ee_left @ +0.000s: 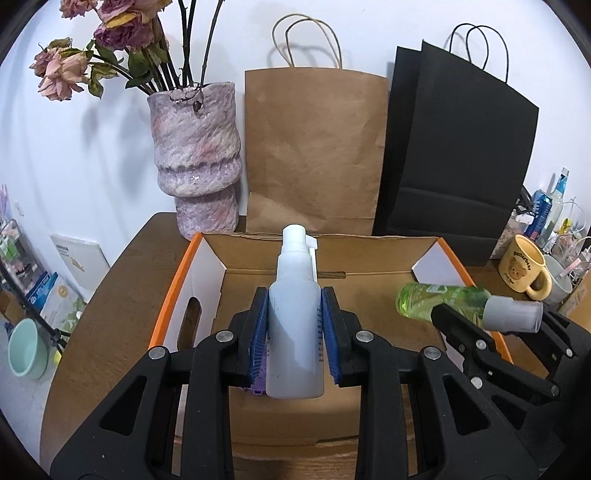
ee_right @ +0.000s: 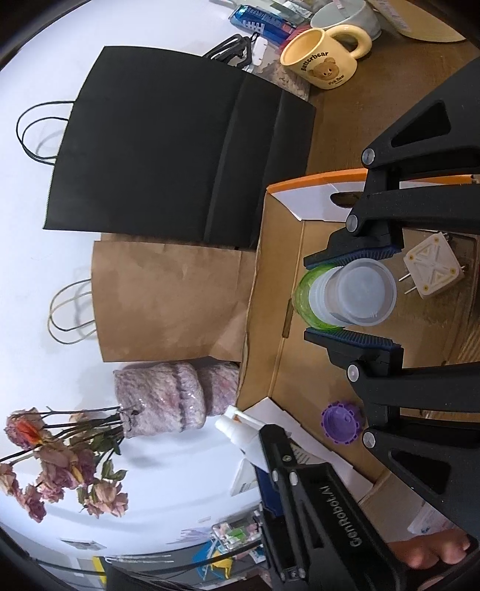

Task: Organize rigid objects
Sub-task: 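Carry the white and green spray bottles with both tools over the red box, then open both tools to drop the spray bottles into the box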

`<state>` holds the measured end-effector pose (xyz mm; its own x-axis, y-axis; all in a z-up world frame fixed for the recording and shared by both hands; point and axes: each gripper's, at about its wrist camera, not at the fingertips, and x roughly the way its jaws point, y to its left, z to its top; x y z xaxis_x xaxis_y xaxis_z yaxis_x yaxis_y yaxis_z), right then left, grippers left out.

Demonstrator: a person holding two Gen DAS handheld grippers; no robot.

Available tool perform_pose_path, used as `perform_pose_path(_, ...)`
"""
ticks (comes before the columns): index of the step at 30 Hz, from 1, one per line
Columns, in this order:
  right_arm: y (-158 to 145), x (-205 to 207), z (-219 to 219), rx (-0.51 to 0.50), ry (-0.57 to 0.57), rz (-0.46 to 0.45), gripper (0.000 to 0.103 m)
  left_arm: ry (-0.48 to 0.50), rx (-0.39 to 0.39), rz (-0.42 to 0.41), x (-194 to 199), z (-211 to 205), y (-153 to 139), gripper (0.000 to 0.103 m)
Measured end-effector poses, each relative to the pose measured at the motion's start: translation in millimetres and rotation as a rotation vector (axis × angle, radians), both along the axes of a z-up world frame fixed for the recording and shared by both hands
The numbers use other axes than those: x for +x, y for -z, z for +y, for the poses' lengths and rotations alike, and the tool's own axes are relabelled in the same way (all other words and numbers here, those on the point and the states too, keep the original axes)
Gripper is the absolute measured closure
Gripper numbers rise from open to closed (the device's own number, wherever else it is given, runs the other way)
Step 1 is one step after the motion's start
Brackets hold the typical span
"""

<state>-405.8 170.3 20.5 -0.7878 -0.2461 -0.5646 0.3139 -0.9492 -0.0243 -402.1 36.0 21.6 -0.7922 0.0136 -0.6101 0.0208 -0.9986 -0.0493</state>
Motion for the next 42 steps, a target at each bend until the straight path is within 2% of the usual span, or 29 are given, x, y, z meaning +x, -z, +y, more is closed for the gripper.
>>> perform_pose_path(10, 22, -12, 5, 0.013, 0.014, -0.068, 0.068, -0.02, 0.001, -0.063, -16, -9, 17, 0.079)
perform_pose_path(14, 26, -14, 6, 0.013, 0.021, -0.083, 0.067, -0.015, -0.002, -0.064, -15, -8, 19, 0.079)
perform_pose_path(16, 27, -15, 7, 0.016, 0.028, -0.082, 0.067, -0.019, -0.012, -0.056, -15, -9, 18, 0.069)
perform_pose_path(17, 27, -15, 8, 0.02, 0.035, -0.082, 0.067, -0.023, -0.012, -0.049, -14, -9, 17, 0.056)
perform_pose_path(18, 26, -15, 9, 0.02, 0.04, -0.085, 0.065, -0.028, -0.013, -0.041, -13, -10, 16, 0.036)
perform_pose_path(20, 25, -16, 12, 0.025, 0.057, -0.089, 0.038, -0.04, -0.019, -0.03, -12, -12, 15, 0.012)
perform_pose_path(21, 25, -16, 13, 0.033, 0.066, -0.089, 0.011, -0.045, -0.02, -0.023, -11, -13, 14, 0.001)
perform_pose_path(22, 25, -16, 13, 0.041, 0.072, -0.084, 0.002, -0.048, -0.019, -0.019, -10, -14, 13, 0.0)
perform_pose_path(23, 25, -15, 14, 0.046, 0.076, -0.08, 0.0, -0.054, -0.021, -0.015, -9, -15, 12, 0.0)
perform_pose_path(42, 16, -4, 13, 0.045, 0.061, -0.054, 0.0, -0.068, -0.033, 0.002, 0, -18, 7, 0.0)
